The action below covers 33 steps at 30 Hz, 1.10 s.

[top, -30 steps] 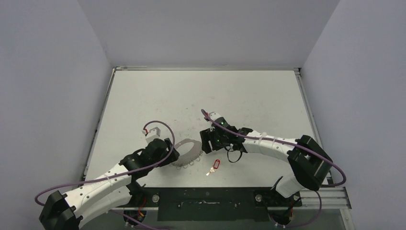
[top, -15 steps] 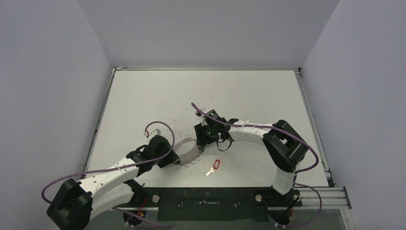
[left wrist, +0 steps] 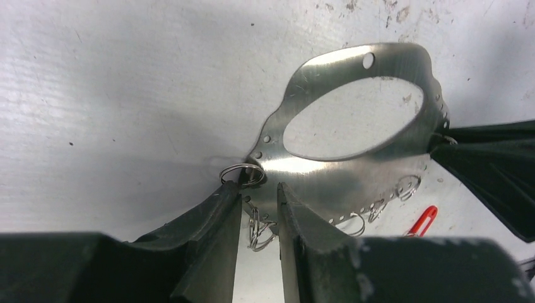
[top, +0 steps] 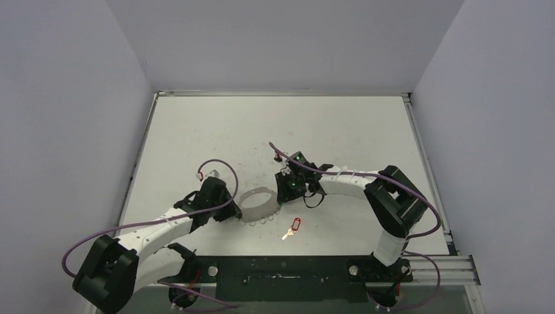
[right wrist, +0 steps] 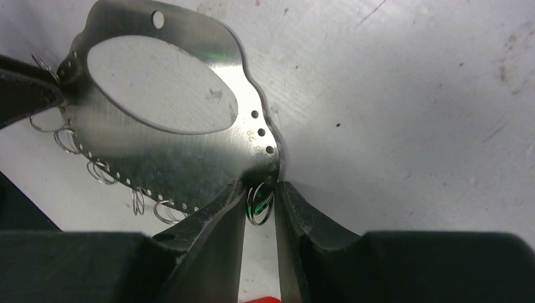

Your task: Put the keys on the keyring

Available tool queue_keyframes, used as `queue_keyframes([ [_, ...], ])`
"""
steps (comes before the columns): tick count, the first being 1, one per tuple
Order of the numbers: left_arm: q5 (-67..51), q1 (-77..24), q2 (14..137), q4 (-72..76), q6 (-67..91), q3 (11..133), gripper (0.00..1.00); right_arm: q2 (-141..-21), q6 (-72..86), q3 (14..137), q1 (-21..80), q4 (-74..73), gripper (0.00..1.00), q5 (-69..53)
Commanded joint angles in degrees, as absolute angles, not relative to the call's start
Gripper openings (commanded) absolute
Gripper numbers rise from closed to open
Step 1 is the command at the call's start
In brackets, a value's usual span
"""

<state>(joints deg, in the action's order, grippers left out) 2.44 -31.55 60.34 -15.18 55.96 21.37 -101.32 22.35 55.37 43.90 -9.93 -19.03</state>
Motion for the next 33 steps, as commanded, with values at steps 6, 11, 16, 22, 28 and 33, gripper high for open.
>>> queue_keyframes([
  [6,4.11,-28.97,66.69,-11.59,45.48,27.48,0.2,-95.19,24.18,48.97,44.87,-11.84,0.18,-24.04],
  [11,3.22,-28.76,72.15,-8.56,41.36,31.29,0.19,-91.99,26.08,45.96,46.5,-11.45,0.19,-24.61],
  [16,0.57,-28.48,80.12,-5.86,38.82,35.94,0.18,-88.94,29.78,42.58,47.26,-7.74,0.21,-25.53],
  [22,-2.16,-28.39,89.22,-5.4,35.45,43.62,0.17,-87.42,32.09,41.22,48.26,-5.06,0.22,-25.73],
  [28,-3.16,-28.39,95.45,-3.35,33.66,49.52,0.16,-87.66,33.13,42.1,49.65,-2.52,0.24,-26.54],
  [33,-3.19,-28.48,95.93,-0.81,30.89,51.92,0.18,-86.6,33.52,42.8,50.01,-1.12,0.35,-27.22],
])
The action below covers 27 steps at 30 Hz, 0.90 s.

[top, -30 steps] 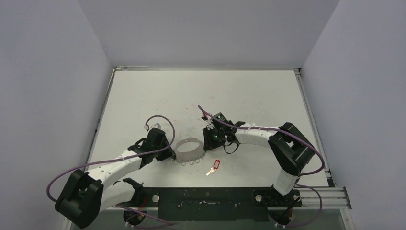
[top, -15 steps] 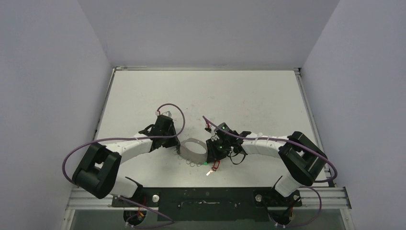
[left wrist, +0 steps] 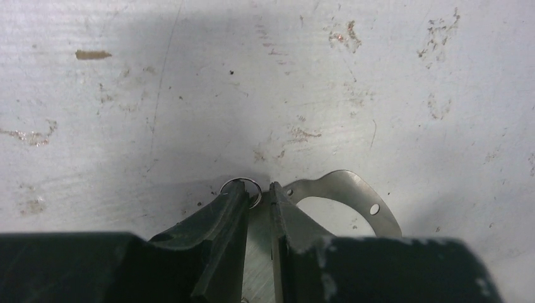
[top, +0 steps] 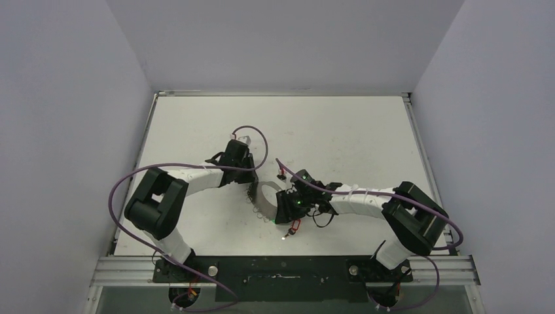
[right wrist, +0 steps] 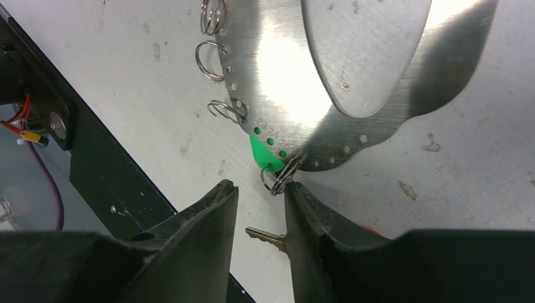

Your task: Put the keys on the keyring

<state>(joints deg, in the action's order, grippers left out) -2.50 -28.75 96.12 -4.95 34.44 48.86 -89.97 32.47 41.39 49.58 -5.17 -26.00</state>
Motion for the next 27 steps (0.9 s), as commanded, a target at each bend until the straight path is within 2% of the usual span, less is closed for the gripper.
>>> queue_keyframes([
  [1,-2.99,-28.48,95.39,0.13,30.12,52.01,0.2,-86.05,33.43,42.92,50.01,-1.29,0.39,-27.06],
  [4,-1.8,-28.48,92.2,1.53,27.72,51.46,0.29,-83.25,32.28,43.14,49.93,-3.51,0.58,-25.26],
  [8,1.1,-28.39,86.64,0.88,25.25,48.64,0.43,-78.98,28.66,43.54,49.75,-8.02,0.68,-21.51],
  [11,3.09,-28.39,81.62,0.14,24.87,45.13,0.52,-76.51,25.63,43.83,49.06,-9.51,0.68,-20.25],
  [14,2.42,-28.39,75.98,0.09,25.7,41.22,0.54,-76.39,24.21,44.5,48.18,-9.55,0.68,-21.33],
  [23,-9.4,-30.57,59.93,4.07,45.27,25.01,0.48,-80.59,26.69,43.96,43.32,-3.94,0.58,-28.92],
  [27,-6.26,-38.11,55.81,9.75,52.14,18.46,0.45,-81.19,27.32,43.51,42.13,-2.85,0.58,-30.42],
])
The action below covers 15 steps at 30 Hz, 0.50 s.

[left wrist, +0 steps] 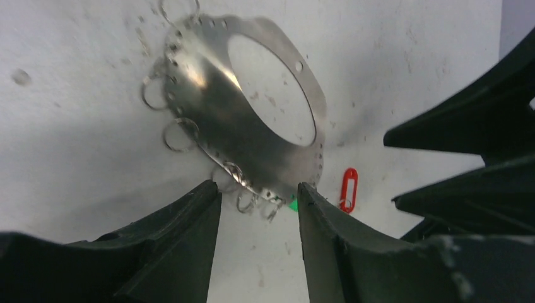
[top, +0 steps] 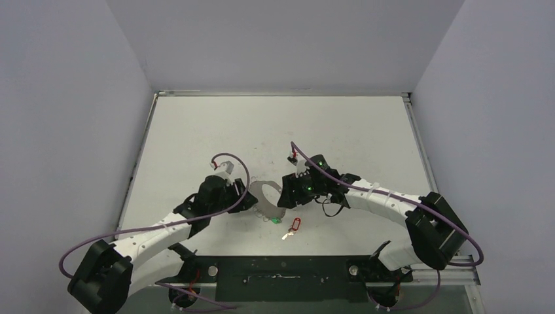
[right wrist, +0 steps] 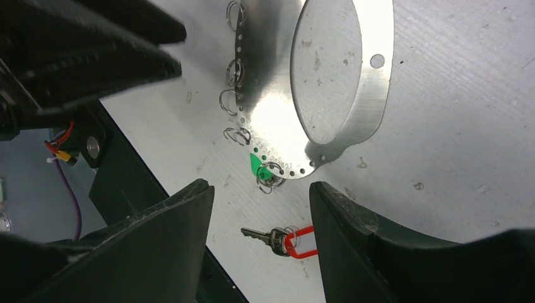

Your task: Put the keys on the keyring

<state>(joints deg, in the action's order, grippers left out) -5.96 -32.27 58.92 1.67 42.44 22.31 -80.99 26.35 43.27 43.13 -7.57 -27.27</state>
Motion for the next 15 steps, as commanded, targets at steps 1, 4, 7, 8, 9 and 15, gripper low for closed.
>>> queue_keyframes([
  [1,-4.31,-40.4,55.15,10.11,52.67,17.62,0.45,-81.21,27.2,43.46,42.03,-2.89,0.58,-30.41],
  [4,-0.49,-45.95,54.29,11.22,54.34,15.8,0.42,-81.6,27.1,43.35,41.86,-3.14,0.58,-30.42],
  [7,1.54,-48.04,55.06,13.61,56.03,13.83,0.39,-81.86,27.37,43.07,41.84,-2.82,0.58,-30.43],
  [8,1.94,-48.4,55.6,14.41,56.41,13.24,0.38,-81.93,27.5,42.92,41.84,-2.67,0.58,-30.41],
  [9,2.2,-48.77,56.3,15.14,56.69,12.78,0.38,-81.99,27.63,42.89,41.84,-2.52,0.58,-30.42],
  [15,2.82,-49.87,62.89,20.06,55.72,12.24,0.38,-82.33,27.51,43.3,41.75,-3.43,0.56,-29.99],
])
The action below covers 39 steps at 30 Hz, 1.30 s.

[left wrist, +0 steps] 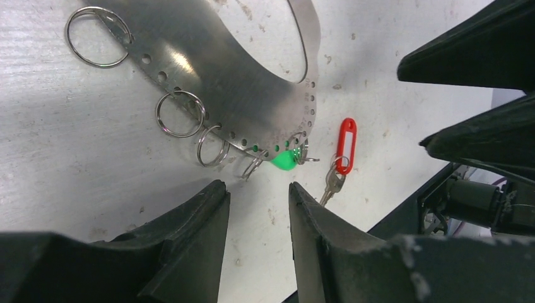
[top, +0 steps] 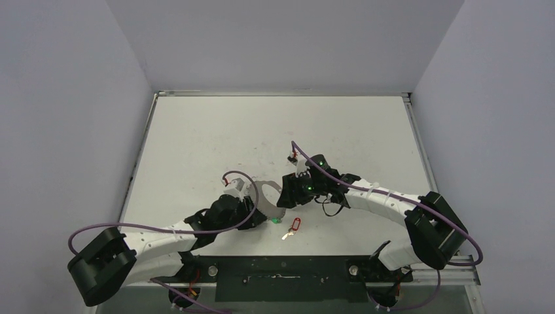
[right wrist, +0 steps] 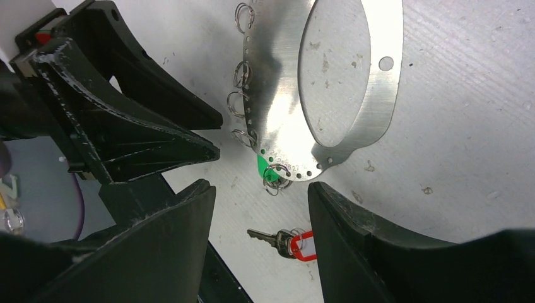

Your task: Put the keys on the keyring

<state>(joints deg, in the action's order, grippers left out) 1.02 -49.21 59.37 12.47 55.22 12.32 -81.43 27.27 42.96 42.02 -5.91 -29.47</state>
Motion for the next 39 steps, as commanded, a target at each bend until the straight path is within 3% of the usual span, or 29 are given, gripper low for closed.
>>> queue_keyframes([
  [1,2.84,-50.0,64.07,21.06,55.5,12.22,0.38,-82.4,27.47,43.33,41.75,-3.7,0.56,-29.8],
  [8,3.35,-50.53,69.08,24.45,54.41,12.62,0.35,-81.97,27.15,43.26,41.52,-4.83,0.55,-29.07],
  [11,3.47,-50.64,69.75,24.47,53.0,13.02,0.25,-81.82,27.14,43.32,41.48,-4.98,0.55,-28.92],
  [20,2.82,-50.84,70.02,23.72,48.32,14.24,0.13,-81.92,26.01,44.18,41.27,-6.07,0.55,-28.74],
  [25,2.46,-51.4,69.22,25.01,45.49,14.15,0.12,-81.33,25.71,43.97,40.89,-6.37,0.55,-28.57],
  [39,2.9,-51.62,70.52,27.58,43.07,13.76,0.4,-81.27,25.39,43.95,40.61,-6.76,0.55,-28.68],
])
